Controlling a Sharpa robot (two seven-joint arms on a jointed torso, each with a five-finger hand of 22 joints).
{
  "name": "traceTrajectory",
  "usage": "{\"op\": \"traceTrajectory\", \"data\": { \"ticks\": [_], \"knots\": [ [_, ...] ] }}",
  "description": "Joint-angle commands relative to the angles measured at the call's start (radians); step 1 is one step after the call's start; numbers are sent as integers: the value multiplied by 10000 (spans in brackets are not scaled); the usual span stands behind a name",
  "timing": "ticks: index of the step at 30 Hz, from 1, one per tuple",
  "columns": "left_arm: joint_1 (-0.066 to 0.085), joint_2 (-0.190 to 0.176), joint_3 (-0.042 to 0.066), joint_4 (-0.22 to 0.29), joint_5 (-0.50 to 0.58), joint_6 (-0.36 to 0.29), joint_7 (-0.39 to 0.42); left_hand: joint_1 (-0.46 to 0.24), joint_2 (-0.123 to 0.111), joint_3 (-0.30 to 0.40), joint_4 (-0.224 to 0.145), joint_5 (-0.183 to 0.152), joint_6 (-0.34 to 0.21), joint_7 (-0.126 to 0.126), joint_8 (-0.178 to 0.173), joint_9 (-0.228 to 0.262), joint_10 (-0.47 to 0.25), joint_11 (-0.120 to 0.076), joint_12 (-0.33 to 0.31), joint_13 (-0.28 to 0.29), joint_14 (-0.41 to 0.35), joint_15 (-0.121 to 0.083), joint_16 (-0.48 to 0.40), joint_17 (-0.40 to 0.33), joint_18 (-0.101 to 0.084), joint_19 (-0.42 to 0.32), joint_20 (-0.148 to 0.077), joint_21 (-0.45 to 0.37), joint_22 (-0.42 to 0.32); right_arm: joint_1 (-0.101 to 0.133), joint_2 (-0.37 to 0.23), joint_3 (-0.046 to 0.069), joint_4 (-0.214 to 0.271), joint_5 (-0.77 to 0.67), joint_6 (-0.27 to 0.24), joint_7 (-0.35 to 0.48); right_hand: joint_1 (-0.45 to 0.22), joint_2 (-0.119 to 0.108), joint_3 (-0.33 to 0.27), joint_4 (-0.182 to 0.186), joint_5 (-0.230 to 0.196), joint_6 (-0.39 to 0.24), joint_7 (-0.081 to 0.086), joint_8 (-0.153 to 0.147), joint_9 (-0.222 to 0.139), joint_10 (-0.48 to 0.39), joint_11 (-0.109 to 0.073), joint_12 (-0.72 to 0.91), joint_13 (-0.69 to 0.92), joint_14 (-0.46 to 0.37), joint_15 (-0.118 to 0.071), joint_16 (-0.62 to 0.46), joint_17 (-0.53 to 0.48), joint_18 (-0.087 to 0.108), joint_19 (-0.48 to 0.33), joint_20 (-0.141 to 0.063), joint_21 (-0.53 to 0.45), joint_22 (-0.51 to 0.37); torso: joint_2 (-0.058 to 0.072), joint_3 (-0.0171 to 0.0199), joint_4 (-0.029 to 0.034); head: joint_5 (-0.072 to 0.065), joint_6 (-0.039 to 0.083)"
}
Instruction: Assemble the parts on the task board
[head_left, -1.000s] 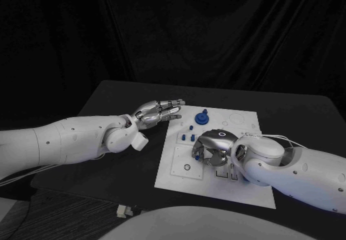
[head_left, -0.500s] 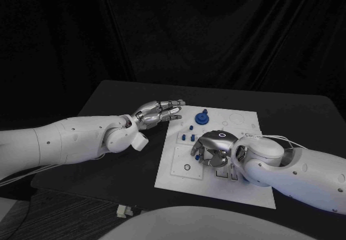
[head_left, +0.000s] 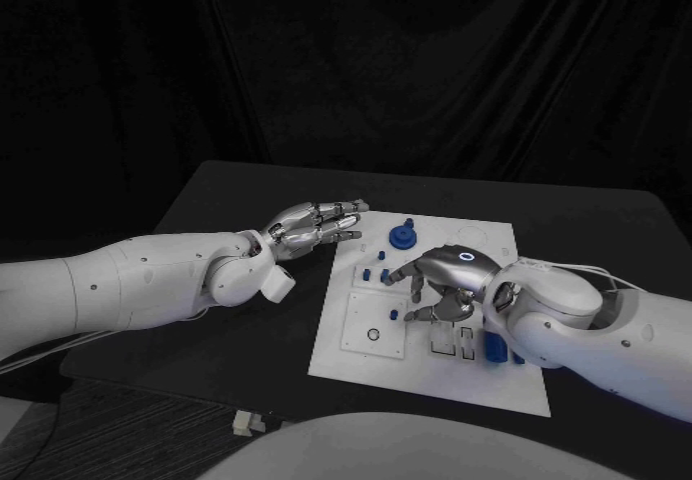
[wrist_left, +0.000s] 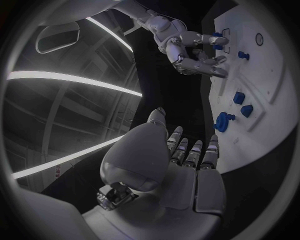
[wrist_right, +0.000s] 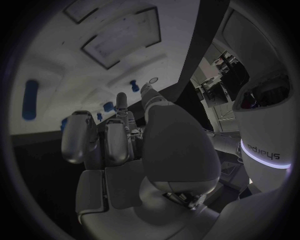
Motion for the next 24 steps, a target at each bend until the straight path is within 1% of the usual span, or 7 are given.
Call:
{"op": "traceTrajectory", "data": {
  "ticks": [1, 8, 9, 11, 13, 16, 24],
  "knots": [
    [-13, -9, 11, 38, 78, 67, 153, 105, 17, -24, -68, 43, -94, -61, 28, -15, 29, 99, 24, 17, 38, 81, 69, 18, 52, 90, -10, 37, -10, 321, -346, 7, 265, 38, -1491, 88, -200, -12, -235, 36, -42, 90, 88, 83, -15, -33, 9, -43, 36, 210, 23, 83, 86, 138, 85, 16, 126, 1719, 1, -1, -1, 16, -2],
    [-13, -68, 12, 76, 78, -16, 221, 113, 20, -38, -75, 48, -232, -192, 13, -28, 100, 218, 152, 39, 75, 104, 99, 27, 24, 117, -10, 45, -20, 1034, -1465, 6, 436, 788, -2029, -44, -459, 279, -430, 12, -43, 906, 537, 485, 63, -231, 30, -103, 72, 376, 23, 335, 523, 38, 304, 2, 612, 1857, 2, 0, 0, -45, -2],
    [-13, -72, 12, 78, 78, -39, 254, 114, 20, -40, -76, 51, -232, -200, 16, -27, 110, 232, 171, 42, 81, 106, 103, 28, 22, 123, -11, 47, -17, 1070, -1610, 5, 446, 828, -1990, -124, -497, 395, -424, -2, -43, 1175, 728, 614, 87, -309, 50, -125, 71, 588, 48, 828, 1455, -115, 597, 6, 1353, 2066, 3, -1, 3, -33, -2],
    [-13, -75, 12, 73, 78, -91, 346, 121, 25, -40, -81, 61, -224, -217, 29, -23, 157, 275, 266, 58, 100, 110, 117, 32, 17, 140, -11, 54, -11, 1110, -1876, 4, 455, 840, -1927, -276, -587, 460, -470, -5, -44, 1340, 751, 670, 61, -410, 86, -161, 51, 712, 74, 1164, 2026, -215, 793, 24, 1848, 2197, 2, -1, 3, -53, -2],
    [-13, -69, 12, 54, 78, -149, 488, 146, 26, -42, -95, 86, -202, -246, 62, -16, 274, 362, 492, 92, 148, 92, 151, 42, 17, 201, -16, 82, 21, 1053, -2269, 2, 470, 634, -1863, -455, -618, 468, -518, -18, -46, 1723, 815, 836, 86, -713, 193, -312, -34, 693, 162, 1193, 2014, -214, 798, 82, 1863, 2190, 3, -3, 3, -75, -2],
    [-13, -71, 12, 51, 78, -193, 584, 148, 23, -44, -96, 89, -196, -252, 66, -15, 280, 367, 503, 93, 152, 92, 154, 43, 18, 209, -16, 86, 28, 915, -2523, 1, 435, 385, -1811, -568, -549, 414, -538, -24, -42, 1798, 691, 835, 56, -869, 260, -403, -99, 668, 220, 1190, 1965, -208, 787, 132, 1850, 2180, 6, -3, 4, -96, -2],
    [-14, -78, 12, 55, 78, -222, 648, 151, 8, -55, -97, 98, -151, -264, 92, -8, 311, 375, 551, 99, 185, 85, 177, 50, 25, 251, -19, 106, 56, 461, -2614, 0, 9, 111, -1545, -639, 271, 506, -293, -195, 167, 1854, 614, 755, -60, -1327, 419, -598, -275, 583, 356, 1099, 1692, -155, 694, 291, 1672, 2113, 6, 3, -2, -173, -2]
  ]
}}
